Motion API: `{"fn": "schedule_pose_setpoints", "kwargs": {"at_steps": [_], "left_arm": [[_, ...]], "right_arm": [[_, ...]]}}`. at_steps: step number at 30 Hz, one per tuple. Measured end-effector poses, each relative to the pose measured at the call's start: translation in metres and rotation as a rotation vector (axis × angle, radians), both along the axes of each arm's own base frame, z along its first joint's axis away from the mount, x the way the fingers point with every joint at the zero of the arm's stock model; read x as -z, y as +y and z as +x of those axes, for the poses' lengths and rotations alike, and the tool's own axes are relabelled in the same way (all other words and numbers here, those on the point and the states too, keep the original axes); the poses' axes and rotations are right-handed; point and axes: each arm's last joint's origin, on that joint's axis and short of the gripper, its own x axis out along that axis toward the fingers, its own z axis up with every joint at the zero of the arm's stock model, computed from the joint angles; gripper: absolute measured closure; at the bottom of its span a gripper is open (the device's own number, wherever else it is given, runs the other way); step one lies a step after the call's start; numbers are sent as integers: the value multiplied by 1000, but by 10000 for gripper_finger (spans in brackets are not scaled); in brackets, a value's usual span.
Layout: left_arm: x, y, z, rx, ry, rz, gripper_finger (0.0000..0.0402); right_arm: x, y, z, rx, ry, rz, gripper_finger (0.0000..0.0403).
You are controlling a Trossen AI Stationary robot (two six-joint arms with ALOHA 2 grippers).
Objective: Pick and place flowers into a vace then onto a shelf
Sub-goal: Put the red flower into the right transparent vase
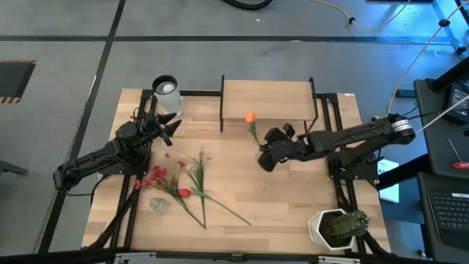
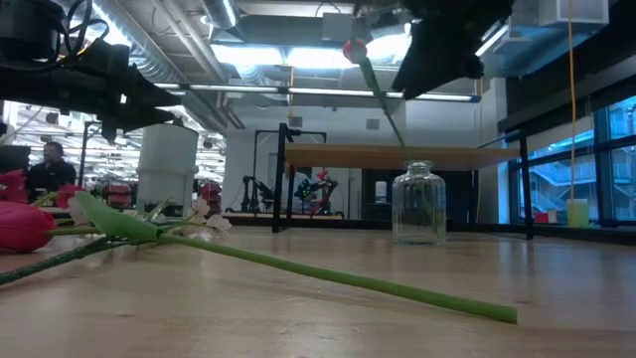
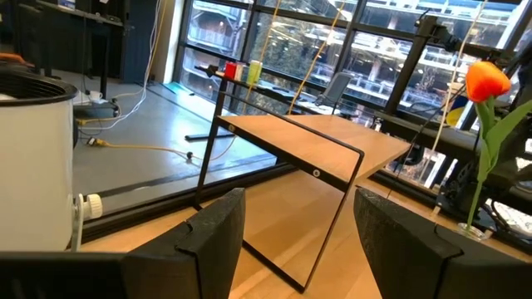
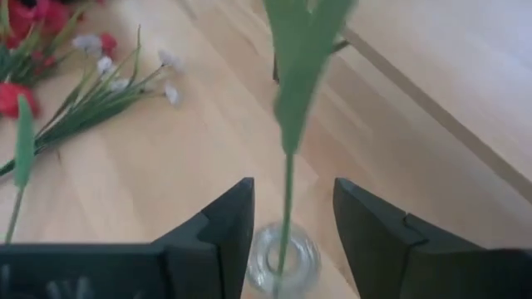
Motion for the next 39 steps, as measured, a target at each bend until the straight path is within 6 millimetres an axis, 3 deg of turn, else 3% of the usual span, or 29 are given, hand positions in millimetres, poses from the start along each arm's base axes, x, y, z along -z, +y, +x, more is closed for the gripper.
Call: {"fn": "schedule_pose_setpoints", "kwargs": {"at_steps": [10, 16, 25, 31, 39], "left_arm": [[-1, 0, 0, -5, -78, -88, 183], [-9, -4, 2, 135, -141, -52, 183], [-28, -12, 13, 266, -67, -63, 183], [-50, -16, 37, 371, 89, -79, 183], [-88, -28, 84, 546, 400, -66, 183]], "right_arm": [[-32, -22, -57, 107, -12, 251, 236], [-33, -35, -59, 76, 15, 184, 236], [6, -61, -61, 89, 85, 221, 236], [6, -72, -59, 90, 50, 189, 236], [6, -81, -61, 92, 65, 164, 236]]}}
